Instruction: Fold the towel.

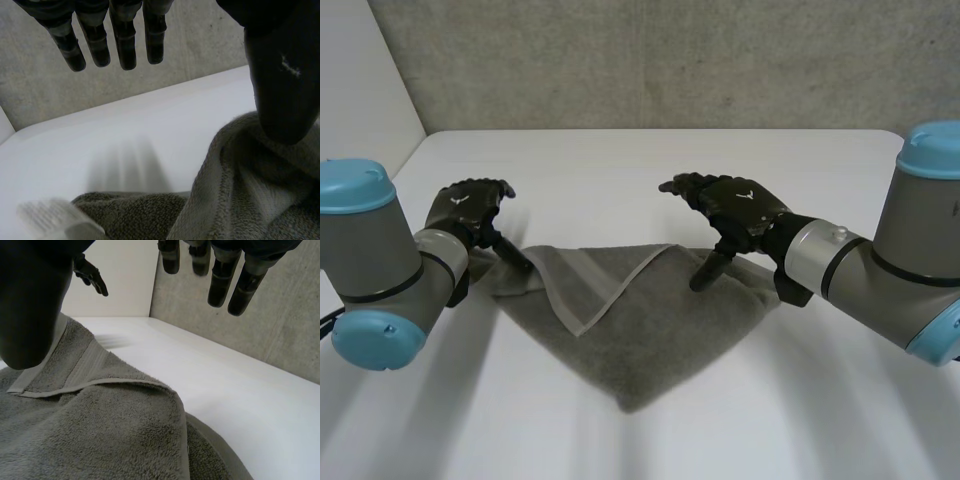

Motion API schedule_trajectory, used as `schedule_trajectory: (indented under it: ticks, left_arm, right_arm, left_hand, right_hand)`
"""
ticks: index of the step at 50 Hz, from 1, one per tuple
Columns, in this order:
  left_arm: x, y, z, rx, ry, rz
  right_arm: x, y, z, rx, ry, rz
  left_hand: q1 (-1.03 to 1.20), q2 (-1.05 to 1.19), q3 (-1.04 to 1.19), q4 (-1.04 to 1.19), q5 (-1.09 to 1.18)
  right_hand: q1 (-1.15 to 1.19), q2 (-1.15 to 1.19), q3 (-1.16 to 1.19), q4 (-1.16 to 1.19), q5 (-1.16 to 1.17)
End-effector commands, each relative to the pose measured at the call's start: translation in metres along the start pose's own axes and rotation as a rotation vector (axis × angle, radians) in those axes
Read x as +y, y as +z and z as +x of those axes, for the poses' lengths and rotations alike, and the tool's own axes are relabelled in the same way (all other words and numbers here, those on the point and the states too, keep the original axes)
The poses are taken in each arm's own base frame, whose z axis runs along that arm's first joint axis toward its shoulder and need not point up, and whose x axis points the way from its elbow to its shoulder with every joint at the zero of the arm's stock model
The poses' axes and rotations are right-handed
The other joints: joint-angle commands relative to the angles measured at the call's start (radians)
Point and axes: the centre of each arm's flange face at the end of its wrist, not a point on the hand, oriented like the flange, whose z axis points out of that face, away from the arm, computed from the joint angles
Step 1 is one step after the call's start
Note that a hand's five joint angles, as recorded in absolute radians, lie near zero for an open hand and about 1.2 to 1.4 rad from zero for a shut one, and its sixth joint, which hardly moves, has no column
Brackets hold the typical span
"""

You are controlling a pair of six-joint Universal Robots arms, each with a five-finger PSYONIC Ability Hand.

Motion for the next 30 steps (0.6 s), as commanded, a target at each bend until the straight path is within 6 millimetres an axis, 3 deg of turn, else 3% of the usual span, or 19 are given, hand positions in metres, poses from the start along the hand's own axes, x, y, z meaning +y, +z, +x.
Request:
schedule_trajectory:
  ticks: [1,9,11,16,25,30]
  left_arm:
    - [-0.007,-0.004,0.005,0.015,0.008,0.005]
    - [-0.019,-0.026,0.046,0.176,0.088,0.052]
    - [-0.015,-0.036,0.066,0.246,0.144,0.050]
    - [-0.005,-0.047,0.087,0.301,0.248,0.040]
    - [0.014,-0.045,0.116,0.365,0.336,0.031]
    - [0.026,-0.029,0.125,0.332,0.345,0.022]
  right_arm:
    - [0.001,-0.008,0.010,0.038,0.052,-0.077]
    - [0.026,-0.019,0.033,0.173,0.114,-0.179]
    - [0.037,-0.023,0.041,0.238,0.125,-0.202]
    - [0.049,-0.025,0.054,0.325,0.133,-0.191]
    - [0.070,-0.025,0.052,0.328,0.149,-0.225]
    - [0.071,-0.024,0.050,0.325,0.148,-0.219]
  left_hand:
    - [-0.094,-0.055,-0.049,-0.056,-0.021]
    - [-0.094,-0.055,-0.049,-0.056,-0.021]
    - [-0.094,-0.055,-0.049,-0.056,-0.021]
    - [-0.091,-0.052,-0.049,-0.056,-0.018]
    - [-0.073,-0.034,-0.049,-0.056,0.000]
    - [-0.047,-0.008,-0.049,-0.056,0.026]
  right_hand:
    - [-0.098,-0.116,-0.041,-0.067,-0.060]
    - [-0.077,-0.096,-0.041,-0.067,-0.060]
    - [-0.063,-0.081,-0.041,-0.067,-0.060]
    - [0.008,-0.011,-0.041,-0.067,-0.060]
    - [0.198,0.180,-0.041,-0.067,0.062]
    - [0.243,0.224,-0.041,-0.067,0.106]
